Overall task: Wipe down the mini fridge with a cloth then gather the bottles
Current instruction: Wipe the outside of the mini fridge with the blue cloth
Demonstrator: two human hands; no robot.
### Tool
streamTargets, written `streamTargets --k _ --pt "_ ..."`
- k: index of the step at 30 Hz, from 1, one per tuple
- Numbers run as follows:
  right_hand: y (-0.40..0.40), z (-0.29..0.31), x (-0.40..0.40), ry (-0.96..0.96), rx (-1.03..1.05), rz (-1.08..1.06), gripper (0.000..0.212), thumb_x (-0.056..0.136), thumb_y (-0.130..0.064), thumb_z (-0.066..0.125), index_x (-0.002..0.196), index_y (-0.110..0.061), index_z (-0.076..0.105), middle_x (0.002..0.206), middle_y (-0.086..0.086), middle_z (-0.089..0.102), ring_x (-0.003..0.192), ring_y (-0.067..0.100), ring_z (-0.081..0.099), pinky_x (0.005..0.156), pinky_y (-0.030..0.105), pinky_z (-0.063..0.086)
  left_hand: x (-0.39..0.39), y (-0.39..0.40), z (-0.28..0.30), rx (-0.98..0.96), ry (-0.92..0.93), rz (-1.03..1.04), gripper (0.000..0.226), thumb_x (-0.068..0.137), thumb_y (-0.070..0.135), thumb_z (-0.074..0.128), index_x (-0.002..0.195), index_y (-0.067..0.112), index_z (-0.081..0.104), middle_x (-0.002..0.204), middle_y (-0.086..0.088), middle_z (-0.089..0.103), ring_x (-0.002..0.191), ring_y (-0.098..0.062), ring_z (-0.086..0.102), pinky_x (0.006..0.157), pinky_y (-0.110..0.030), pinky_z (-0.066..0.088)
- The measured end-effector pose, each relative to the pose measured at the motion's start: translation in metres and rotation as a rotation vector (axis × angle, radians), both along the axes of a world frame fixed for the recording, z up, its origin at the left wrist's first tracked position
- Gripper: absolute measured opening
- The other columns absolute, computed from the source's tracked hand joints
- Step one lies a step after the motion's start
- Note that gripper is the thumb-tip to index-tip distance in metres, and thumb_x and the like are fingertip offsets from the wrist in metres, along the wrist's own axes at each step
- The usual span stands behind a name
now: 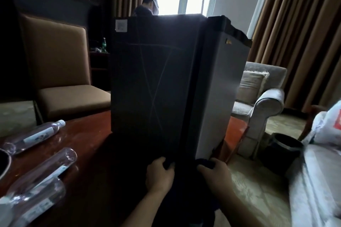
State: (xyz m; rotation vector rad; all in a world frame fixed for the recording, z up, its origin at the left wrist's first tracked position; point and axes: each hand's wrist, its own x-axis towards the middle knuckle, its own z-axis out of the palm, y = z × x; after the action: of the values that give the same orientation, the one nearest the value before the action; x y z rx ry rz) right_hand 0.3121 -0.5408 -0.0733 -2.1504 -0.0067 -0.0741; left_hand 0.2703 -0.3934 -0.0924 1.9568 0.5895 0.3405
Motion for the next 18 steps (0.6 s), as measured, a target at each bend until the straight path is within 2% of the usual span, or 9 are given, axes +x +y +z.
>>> streamTargets --k 3,4,6,9,11,14,15,16,18 --pt "0.001 0.052 0.008 -0.107 0.048 0.075 0.039 0.043 -0.044 0.071 0.070 -0.015 0.072 0.067 0.003 0.072 0.072 0.027 0.070 0.071 0.047 0.057 0.005 0.015 0.049 -0.088 -0.245 0.020 0.020 0.092 0.026 0.063 0.108 0.015 0.066 0.114 0.000 0.064 0.094 -0.013 0.060 0.082 -0.018 0.040" --pt "0.004 0.077 0.012 -0.179 0.056 0.103 0.040 0.043 -0.045 0.070 0.071 -0.016 0.072 0.067 0.003 0.072 0.070 0.025 0.070 0.071 0.048 0.058 0.006 0.019 0.073 -0.092 -0.357 0.025 0.022 0.092 0.028 0.063 0.109 0.014 0.066 0.113 0.005 0.062 0.098 -0.013 0.060 0.083 -0.018 0.040" --pt "0.013 0.137 0.018 -0.375 0.067 0.122 0.038 0.047 -0.047 0.068 0.071 -0.017 0.070 0.069 0.001 0.072 0.072 0.022 0.069 0.072 0.048 0.058 0.012 0.027 0.127 -0.169 -0.525 0.055 0.030 0.093 0.030 0.061 0.119 0.013 0.062 0.107 0.014 0.052 0.102 -0.008 0.052 0.086 -0.020 0.039" --pt "0.029 0.221 0.015 -0.619 0.041 0.095 0.041 0.051 -0.047 0.067 0.080 -0.018 0.072 0.077 0.000 0.072 0.076 0.022 0.069 0.074 0.047 0.058 0.019 0.033 0.204 -0.296 -0.662 0.021 0.017 0.094 0.028 0.061 0.108 0.020 0.064 0.096 0.017 0.055 0.090 -0.008 0.056 0.079 -0.019 0.045" --pt "0.035 0.260 0.011 -0.706 0.001 0.085 0.036 0.062 -0.038 0.068 0.092 -0.019 0.072 0.083 -0.001 0.072 0.078 0.020 0.068 0.075 0.043 0.058 0.025 0.036 0.236 -0.294 -0.764 0.034 0.009 0.092 0.027 0.063 0.087 0.020 0.065 0.084 0.009 0.060 0.077 -0.008 0.060 0.076 -0.028 0.053" --pt "0.042 0.281 0.009 -0.834 -0.137 -0.025 0.035 0.073 -0.032 0.063 0.103 -0.015 0.068 0.089 0.001 0.068 0.080 0.019 0.064 0.068 0.032 0.052 0.035 0.039 0.250 -0.342 -0.822 0.052 0.020 0.086 0.025 0.069 0.070 0.017 0.061 0.079 -0.003 0.066 0.080 -0.021 0.065 0.085 -0.041 0.057" --pt "0.045 0.278 0.008 -0.880 -0.197 -0.067 0.036 0.074 -0.032 0.061 0.106 -0.015 0.065 0.090 0.002 0.067 0.081 0.021 0.062 0.068 0.031 0.049 0.036 0.040 0.247 -0.401 -0.811 0.025 0.017 0.086 0.024 0.070 0.073 0.018 0.061 0.082 -0.001 0.065 0.082 -0.019 0.063 0.087 -0.038 0.055" --pt "0.047 0.270 0.009 -0.914 -0.251 -0.085 0.035 0.076 -0.033 0.060 0.106 -0.016 0.063 0.093 0.003 0.066 0.083 0.024 0.061 0.070 0.034 0.049 0.040 0.042 0.241 -0.453 -0.779 0.002 0.010 0.086 0.025 0.071 0.088 0.017 0.066 0.095 -0.002 0.066 0.090 -0.017 0.062 0.092 -0.038 0.053" --pt "0.052 0.246 0.009 -0.937 -0.348 -0.082 0.030 0.078 -0.035 0.059 0.101 -0.016 0.060 0.096 0.007 0.066 0.087 0.032 0.061 0.070 0.038 0.049 0.039 0.046 0.221 -0.510 -0.665 -0.005 0.053 0.085 0.031 0.072 0.131 0.011 0.054 0.129 -0.006 0.058 0.111 -0.020 0.058 0.099 -0.039 0.049"
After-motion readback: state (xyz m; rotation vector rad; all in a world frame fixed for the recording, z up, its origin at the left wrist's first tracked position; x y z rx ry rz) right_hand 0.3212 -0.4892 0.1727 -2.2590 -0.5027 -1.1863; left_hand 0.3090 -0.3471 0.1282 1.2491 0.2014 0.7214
